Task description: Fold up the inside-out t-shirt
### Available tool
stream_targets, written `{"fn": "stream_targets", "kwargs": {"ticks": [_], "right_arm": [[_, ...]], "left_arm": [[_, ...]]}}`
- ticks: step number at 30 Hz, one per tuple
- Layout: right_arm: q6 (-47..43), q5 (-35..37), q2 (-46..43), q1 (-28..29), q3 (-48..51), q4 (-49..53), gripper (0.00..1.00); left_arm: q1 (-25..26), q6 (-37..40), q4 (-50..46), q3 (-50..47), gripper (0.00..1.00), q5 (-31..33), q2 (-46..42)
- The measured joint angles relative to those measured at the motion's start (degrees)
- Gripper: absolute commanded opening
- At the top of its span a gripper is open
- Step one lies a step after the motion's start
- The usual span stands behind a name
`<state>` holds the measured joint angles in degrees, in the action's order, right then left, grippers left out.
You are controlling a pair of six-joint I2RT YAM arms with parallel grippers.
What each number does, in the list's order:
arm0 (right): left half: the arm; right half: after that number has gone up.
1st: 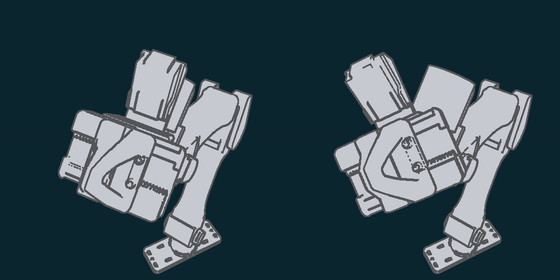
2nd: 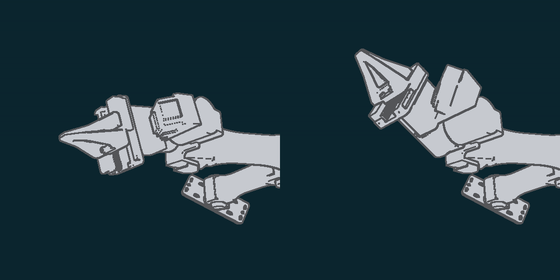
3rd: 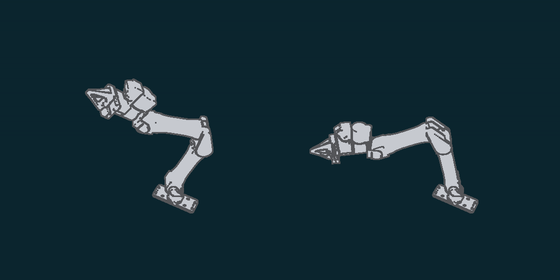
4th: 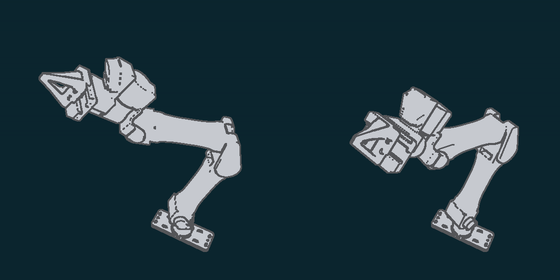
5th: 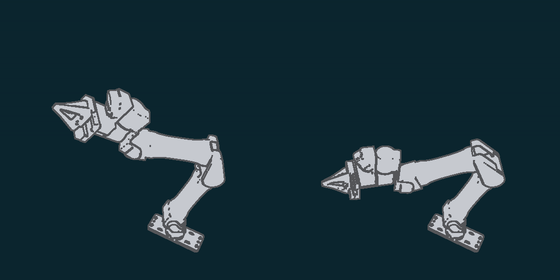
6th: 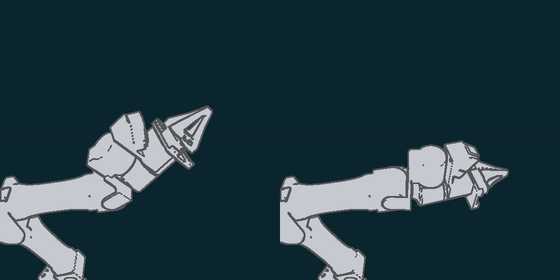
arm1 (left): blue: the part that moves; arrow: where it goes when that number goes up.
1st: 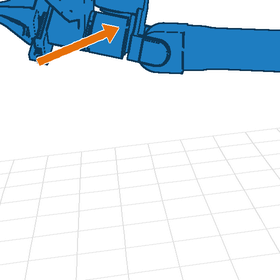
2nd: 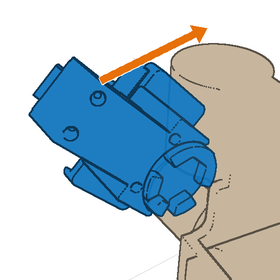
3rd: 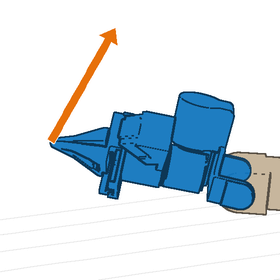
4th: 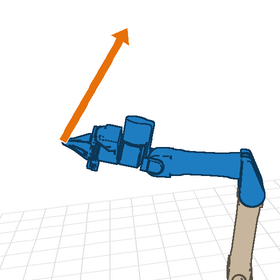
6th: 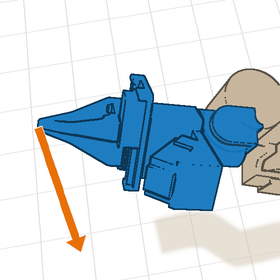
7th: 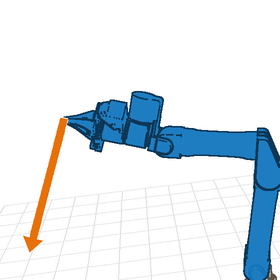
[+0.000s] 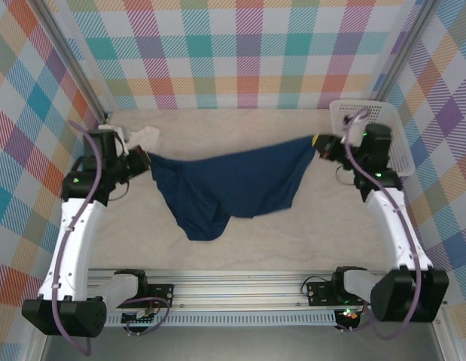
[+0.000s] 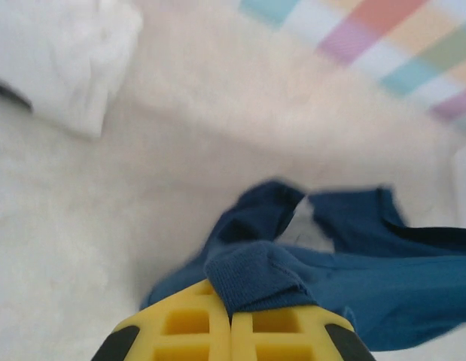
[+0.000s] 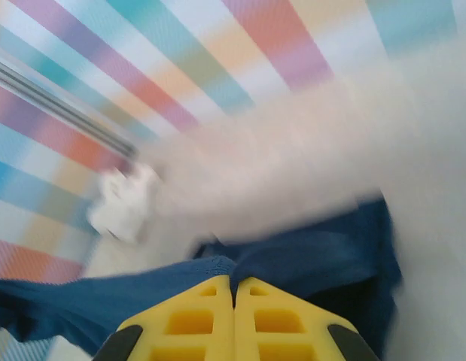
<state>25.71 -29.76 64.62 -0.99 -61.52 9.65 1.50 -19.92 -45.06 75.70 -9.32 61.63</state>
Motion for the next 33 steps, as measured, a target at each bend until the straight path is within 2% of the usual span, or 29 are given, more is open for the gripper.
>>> {"fn": "stream_targets", "kwargs": {"ticks": [5,10,19,23,28,33], "right_arm": [[0.5,-0.5,-4.5,-0.2,-14.0,-1.4,0.0],[-2.2,0.1,-9.0,-0.2,-22.8,1.4,0.0],[-8.3,3.4,-17.4,-0.2,-36.2,11.3,0.0],[-10.0,4.9,-18.7,-0.2,-41.1,14.0,0.0],[-11.7,7.7,-16.8,-0.2,-41.4,16.0,0.0],[-13.0,10.3,-8.7,-0.2,-34.4,11.9,0.0]], "left_arm": [[-0.9,-1.9,1.7,15.6,0.0,2.6,-1.0],[-0.9,-1.2,1.6,28.5,0.0,4.2,-3.5],[-0.9,4.5,-2.1,51.5,0.0,7.0,-5.7],[-0.9,7.4,-4.4,59.9,0.0,8.7,-4.0],[-0.9,9.2,-4.3,60.8,0.0,9.9,1.2],[-0.9,9.3,-0.1,50.6,0.0,9.8,10.8]]}}
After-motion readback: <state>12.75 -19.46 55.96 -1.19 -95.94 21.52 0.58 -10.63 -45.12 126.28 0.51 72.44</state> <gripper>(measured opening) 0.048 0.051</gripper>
